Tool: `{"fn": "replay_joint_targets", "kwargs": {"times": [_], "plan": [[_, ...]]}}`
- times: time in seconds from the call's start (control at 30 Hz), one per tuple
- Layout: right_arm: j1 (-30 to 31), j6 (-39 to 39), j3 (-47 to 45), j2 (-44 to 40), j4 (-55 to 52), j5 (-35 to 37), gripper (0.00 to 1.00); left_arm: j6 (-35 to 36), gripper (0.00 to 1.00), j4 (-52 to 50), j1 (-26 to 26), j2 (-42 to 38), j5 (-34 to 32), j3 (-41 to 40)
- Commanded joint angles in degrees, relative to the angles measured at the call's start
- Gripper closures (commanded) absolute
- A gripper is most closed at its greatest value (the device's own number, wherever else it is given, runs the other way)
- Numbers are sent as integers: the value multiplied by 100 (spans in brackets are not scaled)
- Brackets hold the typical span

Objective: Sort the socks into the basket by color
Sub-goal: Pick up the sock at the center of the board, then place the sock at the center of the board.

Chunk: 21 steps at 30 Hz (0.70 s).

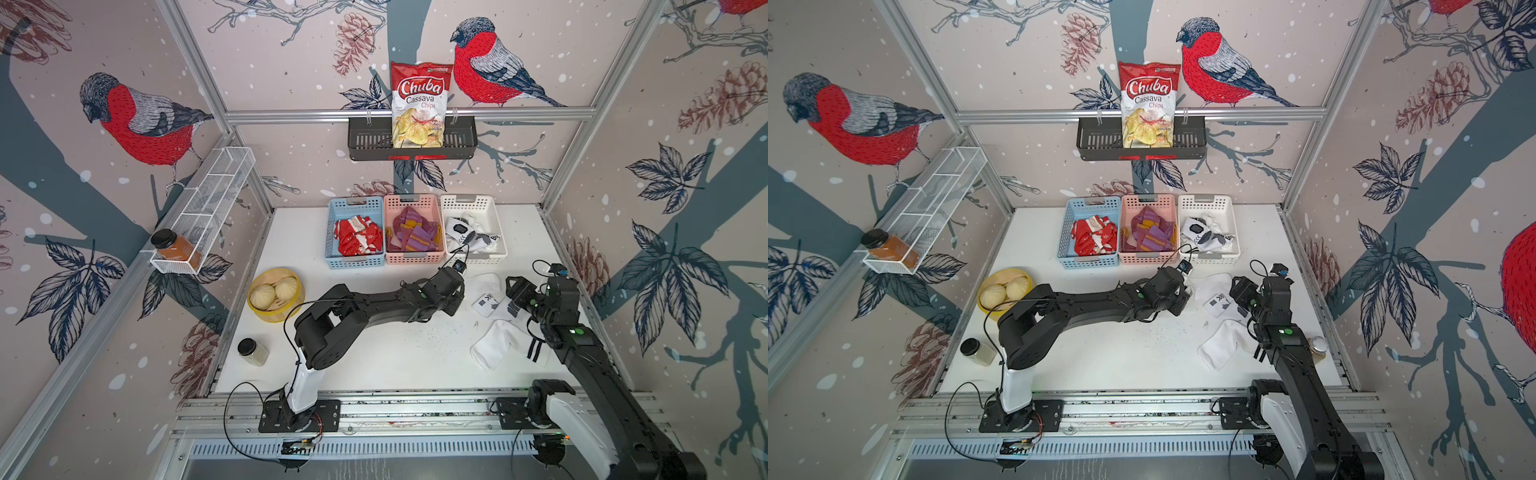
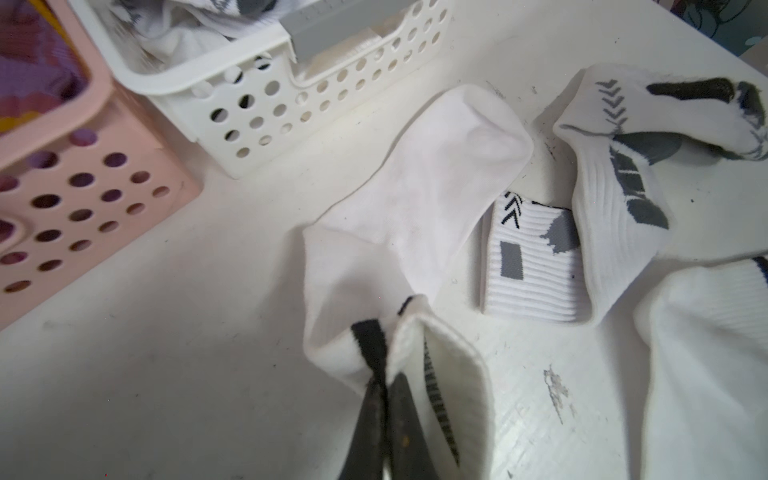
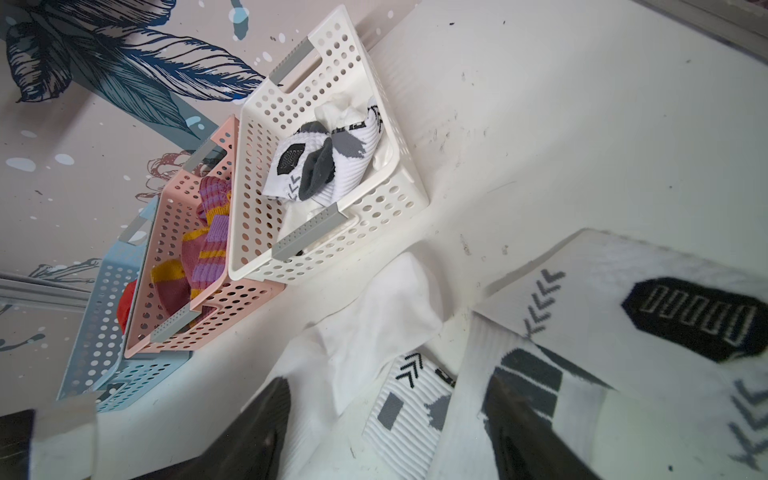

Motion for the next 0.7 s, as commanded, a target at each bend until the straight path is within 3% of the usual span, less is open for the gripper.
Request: {"fn": "replay_joint_targets", "kwargs": {"times": [0.0,0.27,0.67], "plan": [[-82,-51,33,107,-430,212,23,150,100,-124,90,-345,153,-126],[-182,76,-108,228,-561,301,23,437,100,-363,257,-1137,427,-253],[-296,52,-159,275,-473,270,23,541,100,-612,400,-1285,597,103]]}}
